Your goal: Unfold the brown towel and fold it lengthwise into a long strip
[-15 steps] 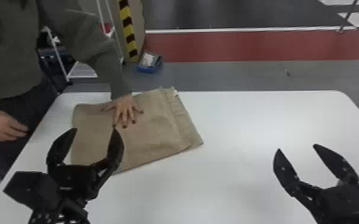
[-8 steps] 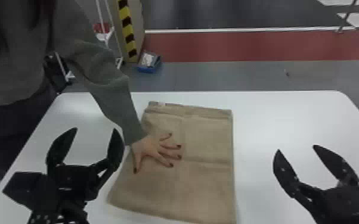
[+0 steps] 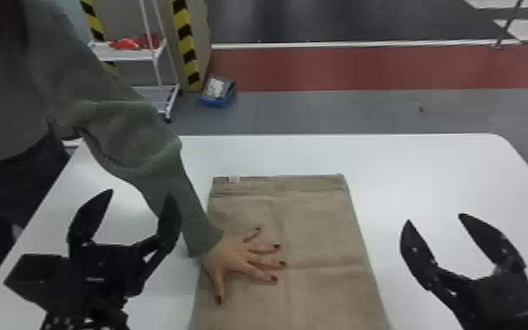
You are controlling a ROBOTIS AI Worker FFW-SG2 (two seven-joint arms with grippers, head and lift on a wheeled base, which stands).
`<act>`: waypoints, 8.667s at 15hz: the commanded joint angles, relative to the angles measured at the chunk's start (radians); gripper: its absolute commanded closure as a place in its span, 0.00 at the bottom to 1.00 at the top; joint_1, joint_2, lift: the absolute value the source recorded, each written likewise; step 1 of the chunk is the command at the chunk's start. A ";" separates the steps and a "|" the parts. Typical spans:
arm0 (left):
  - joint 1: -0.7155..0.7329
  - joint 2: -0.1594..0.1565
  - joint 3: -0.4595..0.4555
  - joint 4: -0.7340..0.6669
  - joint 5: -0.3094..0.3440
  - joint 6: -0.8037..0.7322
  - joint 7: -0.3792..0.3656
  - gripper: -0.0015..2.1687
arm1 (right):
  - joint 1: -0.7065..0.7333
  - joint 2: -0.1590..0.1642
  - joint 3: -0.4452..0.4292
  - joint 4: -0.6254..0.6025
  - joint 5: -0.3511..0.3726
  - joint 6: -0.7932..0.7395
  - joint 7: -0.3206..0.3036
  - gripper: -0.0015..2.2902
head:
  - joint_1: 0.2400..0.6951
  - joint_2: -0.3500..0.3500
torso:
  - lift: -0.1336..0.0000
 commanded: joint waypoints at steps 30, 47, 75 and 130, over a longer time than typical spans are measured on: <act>-0.542 0.000 -0.091 0.518 0.023 0.457 -0.270 0.21 | 0.001 -0.009 0.027 0.021 0.019 -0.013 0.012 0.04 | 1.00 0.46 | 0.08; -0.542 -0.008 -0.071 0.571 0.032 0.417 -0.271 0.42 | -0.005 -0.034 0.041 0.031 0.018 -0.028 0.020 0.04 | 1.00 0.53 | 0.08; -0.221 0.031 -0.264 -0.213 -0.075 1.021 -0.308 0.02 | -0.030 -0.038 0.071 0.055 0.034 0.110 -0.167 0.04 | 1.00 0.12 | 0.08; -0.588 0.017 -0.239 0.434 -0.017 0.439 -0.228 0.04 | -0.051 -0.083 0.295 0.327 0.318 -0.298 -0.209 0.62 | 1.00 0.54 | 0.08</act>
